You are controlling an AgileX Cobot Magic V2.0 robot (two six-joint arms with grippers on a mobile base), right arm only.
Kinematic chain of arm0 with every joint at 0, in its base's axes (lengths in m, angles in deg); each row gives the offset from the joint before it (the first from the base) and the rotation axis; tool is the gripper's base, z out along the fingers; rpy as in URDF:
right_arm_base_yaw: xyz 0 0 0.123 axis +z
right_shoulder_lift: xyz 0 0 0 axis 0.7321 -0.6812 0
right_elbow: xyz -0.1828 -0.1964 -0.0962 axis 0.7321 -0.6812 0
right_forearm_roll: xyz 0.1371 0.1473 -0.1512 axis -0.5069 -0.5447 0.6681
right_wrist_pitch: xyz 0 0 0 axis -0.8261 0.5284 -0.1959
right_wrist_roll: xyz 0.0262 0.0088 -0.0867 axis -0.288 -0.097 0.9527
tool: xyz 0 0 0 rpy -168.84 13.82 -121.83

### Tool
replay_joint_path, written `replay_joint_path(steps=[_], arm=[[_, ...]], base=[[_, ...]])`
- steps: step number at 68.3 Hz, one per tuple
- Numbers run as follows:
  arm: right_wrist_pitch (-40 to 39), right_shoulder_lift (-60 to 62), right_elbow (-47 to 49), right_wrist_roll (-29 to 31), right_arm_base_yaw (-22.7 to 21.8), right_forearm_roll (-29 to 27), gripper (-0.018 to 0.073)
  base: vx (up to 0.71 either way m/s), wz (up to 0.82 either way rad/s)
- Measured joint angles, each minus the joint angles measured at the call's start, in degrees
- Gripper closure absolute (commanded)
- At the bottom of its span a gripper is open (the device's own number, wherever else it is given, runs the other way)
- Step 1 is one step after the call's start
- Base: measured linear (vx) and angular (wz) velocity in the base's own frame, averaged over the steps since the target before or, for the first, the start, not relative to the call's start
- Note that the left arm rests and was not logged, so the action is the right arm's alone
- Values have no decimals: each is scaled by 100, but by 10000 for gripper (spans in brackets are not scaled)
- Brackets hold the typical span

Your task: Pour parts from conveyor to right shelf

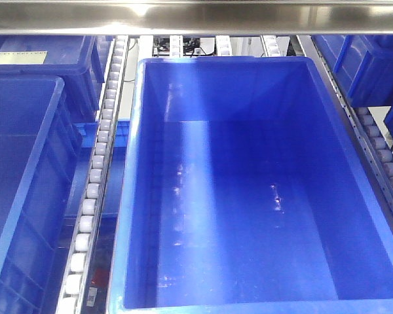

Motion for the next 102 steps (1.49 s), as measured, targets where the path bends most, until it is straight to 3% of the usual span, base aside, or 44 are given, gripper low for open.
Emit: replay_joint_path(steps=[72,88,102], arm=[[-208,-54,8,0,0,63,562],[-251,-1337,626,0,44,-114,562],[-250,-3077,1705,0,765,-123,562]], base=[[0,0],[0,0],[0,0]])
